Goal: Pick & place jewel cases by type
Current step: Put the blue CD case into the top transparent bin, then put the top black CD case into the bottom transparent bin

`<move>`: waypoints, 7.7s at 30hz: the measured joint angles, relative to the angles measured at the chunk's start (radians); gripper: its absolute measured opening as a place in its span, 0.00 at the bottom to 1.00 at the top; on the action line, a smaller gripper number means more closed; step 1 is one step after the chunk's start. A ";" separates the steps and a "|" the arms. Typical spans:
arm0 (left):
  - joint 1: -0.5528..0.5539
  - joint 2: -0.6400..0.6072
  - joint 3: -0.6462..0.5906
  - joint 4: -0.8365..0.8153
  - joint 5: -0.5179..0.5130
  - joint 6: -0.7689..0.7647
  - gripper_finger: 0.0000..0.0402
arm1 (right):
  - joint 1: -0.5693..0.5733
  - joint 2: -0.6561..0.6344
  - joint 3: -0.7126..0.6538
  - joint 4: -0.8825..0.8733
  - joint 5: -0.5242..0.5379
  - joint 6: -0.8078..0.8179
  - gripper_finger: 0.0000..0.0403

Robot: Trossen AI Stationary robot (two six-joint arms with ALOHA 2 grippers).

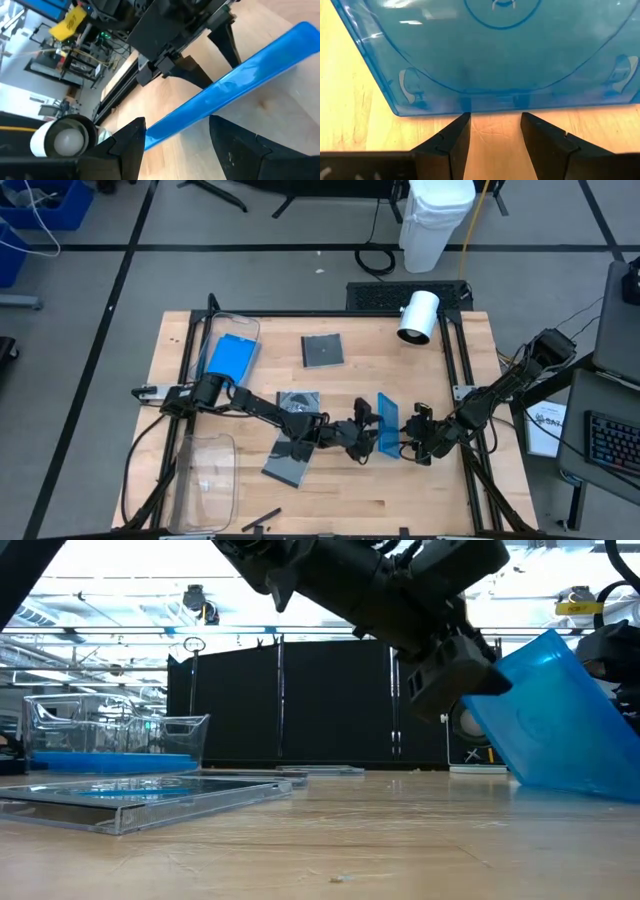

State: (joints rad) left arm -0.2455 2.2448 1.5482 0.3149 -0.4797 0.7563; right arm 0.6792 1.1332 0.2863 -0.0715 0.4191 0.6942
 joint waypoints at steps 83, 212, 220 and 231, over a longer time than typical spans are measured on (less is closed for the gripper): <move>0.673 -0.804 -0.050 -1.884 0.112 -1.555 0.09 | 0.002 0.001 0.000 0.045 -0.031 -0.022 0.42; 0.543 -0.640 -0.695 -0.138 0.296 -0.702 0.30 | -1.181 0.779 0.884 0.043 -0.599 -0.862 0.10; 0.543 -0.640 -0.695 -0.140 0.295 -0.676 0.30 | -1.181 0.779 0.884 0.040 -0.654 -0.836 0.06; 0.544 -0.640 -0.695 -0.140 0.295 -0.684 0.30 | -1.215 0.778 0.883 -0.135 -0.633 -0.766 0.00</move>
State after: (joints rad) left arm 0.2985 1.6043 0.8528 0.1753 -0.1844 0.0722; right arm -0.5359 1.9114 1.1698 -0.2062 -0.2141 -0.0722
